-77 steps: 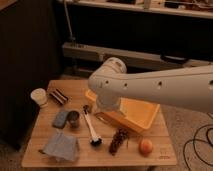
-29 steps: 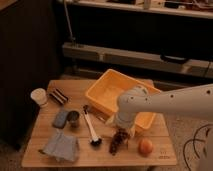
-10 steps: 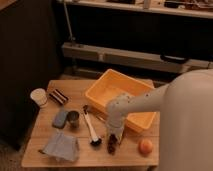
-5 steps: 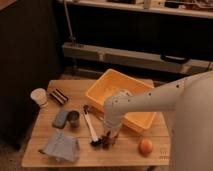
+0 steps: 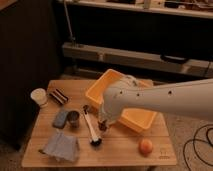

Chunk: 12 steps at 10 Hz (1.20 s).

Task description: Place grapes in metal cup

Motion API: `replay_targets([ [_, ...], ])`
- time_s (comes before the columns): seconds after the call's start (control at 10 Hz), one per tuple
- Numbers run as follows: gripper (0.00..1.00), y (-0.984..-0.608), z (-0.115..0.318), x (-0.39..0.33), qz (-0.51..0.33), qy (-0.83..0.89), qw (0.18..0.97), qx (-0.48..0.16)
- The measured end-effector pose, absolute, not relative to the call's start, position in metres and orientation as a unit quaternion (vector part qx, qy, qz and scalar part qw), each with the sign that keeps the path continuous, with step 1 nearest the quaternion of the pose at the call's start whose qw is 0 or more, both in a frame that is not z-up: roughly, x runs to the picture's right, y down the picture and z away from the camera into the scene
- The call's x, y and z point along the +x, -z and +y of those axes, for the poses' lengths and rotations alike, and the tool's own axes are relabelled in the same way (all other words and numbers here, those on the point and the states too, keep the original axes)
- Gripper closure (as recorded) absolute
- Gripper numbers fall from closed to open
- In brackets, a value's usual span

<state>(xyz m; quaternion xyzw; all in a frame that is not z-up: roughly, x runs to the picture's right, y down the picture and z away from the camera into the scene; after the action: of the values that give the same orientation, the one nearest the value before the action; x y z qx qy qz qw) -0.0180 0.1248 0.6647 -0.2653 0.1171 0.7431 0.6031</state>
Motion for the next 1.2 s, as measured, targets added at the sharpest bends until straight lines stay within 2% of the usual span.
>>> replay_targets([
  [0.4, 1.00, -0.640, 0.075, -0.087, 0.051, -0.707, 0.652, -0.271],
  [0.6, 1.00, -0.635, 0.063, -0.111, 0.033, -0.690, 0.669, -0.274],
  [1.2, 1.00, -0.664, 0.072, -0.157, 0.022, -0.657, 0.696, -0.287],
])
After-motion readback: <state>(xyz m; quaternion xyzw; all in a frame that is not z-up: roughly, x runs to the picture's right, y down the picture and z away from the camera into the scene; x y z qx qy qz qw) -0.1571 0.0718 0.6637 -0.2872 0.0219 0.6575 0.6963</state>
